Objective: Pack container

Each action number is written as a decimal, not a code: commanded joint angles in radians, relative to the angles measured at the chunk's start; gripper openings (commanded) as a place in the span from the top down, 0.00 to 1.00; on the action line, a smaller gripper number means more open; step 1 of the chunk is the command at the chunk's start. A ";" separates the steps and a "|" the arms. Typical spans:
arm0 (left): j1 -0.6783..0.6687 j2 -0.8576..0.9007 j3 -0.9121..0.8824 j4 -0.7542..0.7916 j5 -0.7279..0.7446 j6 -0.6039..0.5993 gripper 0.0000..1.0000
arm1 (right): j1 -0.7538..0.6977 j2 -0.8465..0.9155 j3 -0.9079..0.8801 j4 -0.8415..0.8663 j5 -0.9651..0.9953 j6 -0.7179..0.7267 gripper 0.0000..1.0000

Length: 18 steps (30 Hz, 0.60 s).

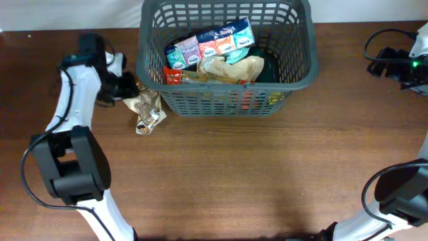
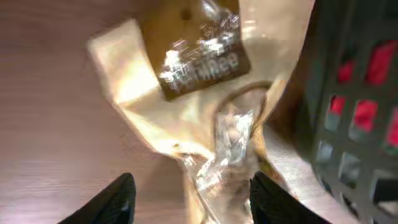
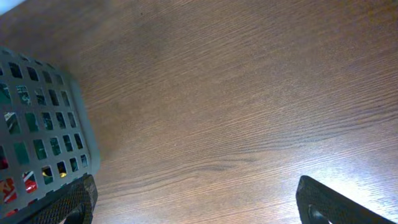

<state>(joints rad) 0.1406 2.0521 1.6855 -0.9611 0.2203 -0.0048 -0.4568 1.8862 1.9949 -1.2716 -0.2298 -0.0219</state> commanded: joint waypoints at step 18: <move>-0.008 0.005 -0.408 0.416 0.117 -0.355 0.50 | 0.001 -0.015 -0.003 0.001 -0.005 0.008 0.01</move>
<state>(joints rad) 0.1375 2.0418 1.3460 -0.5797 0.3374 -0.2733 -0.4568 1.8862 1.9949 -1.2720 -0.2298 -0.0216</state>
